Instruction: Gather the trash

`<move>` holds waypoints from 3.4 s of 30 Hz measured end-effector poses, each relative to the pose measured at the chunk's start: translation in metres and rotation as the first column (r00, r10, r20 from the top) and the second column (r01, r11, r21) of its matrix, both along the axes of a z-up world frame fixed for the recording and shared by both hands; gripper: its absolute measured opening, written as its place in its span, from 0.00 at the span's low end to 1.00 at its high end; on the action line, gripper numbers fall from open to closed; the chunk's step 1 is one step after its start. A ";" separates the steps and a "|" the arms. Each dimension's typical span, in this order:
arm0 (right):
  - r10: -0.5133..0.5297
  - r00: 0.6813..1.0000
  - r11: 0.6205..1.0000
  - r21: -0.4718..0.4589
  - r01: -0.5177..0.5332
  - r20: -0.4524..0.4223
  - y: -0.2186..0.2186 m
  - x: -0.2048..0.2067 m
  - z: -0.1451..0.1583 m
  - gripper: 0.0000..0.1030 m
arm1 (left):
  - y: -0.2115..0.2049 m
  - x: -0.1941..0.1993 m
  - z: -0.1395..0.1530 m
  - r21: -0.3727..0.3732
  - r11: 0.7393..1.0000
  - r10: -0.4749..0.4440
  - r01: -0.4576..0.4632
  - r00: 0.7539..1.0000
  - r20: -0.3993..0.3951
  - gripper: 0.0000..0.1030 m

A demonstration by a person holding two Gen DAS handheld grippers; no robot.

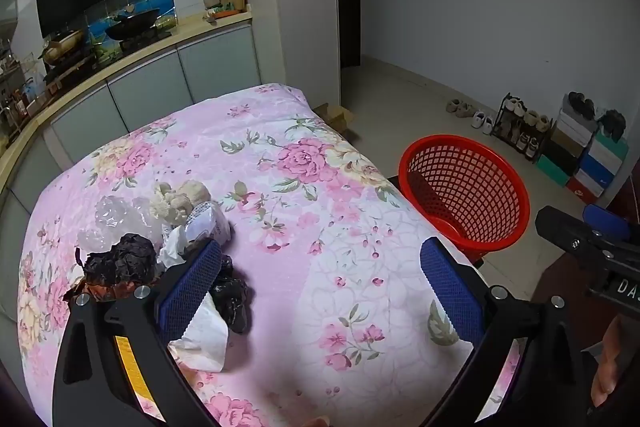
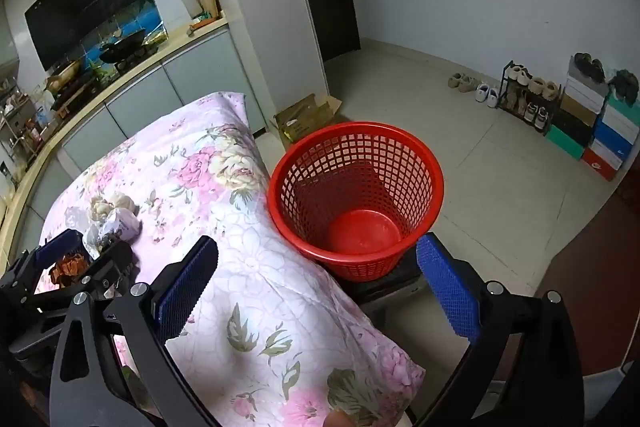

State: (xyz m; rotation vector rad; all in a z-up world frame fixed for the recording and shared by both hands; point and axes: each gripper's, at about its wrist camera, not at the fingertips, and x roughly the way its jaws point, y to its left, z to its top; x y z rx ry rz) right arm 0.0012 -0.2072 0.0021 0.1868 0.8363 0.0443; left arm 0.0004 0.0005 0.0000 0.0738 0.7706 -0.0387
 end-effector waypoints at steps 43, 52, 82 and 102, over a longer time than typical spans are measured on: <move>-0.027 0.999 0.999 -0.017 0.027 -0.017 -0.003 0.005 -0.008 0.93 | 0.006 0.011 -0.012 -0.014 1.000 0.003 -0.003 1.000 -0.015 0.93; -0.028 0.999 0.999 -0.018 0.028 -0.017 -0.003 0.005 -0.008 0.93 | 0.004 0.010 -0.014 -0.016 1.000 0.002 -0.002 1.000 -0.017 0.93; -0.032 0.999 0.999 -0.017 0.032 -0.016 -0.004 0.004 -0.009 0.93 | 0.001 0.007 -0.014 -0.016 1.000 -0.004 0.003 1.000 -0.018 0.93; -0.040 0.999 0.999 -0.013 0.039 -0.017 -0.009 0.001 -0.011 0.93 | -0.003 0.003 -0.015 -0.019 1.000 -0.009 0.008 1.000 -0.019 0.93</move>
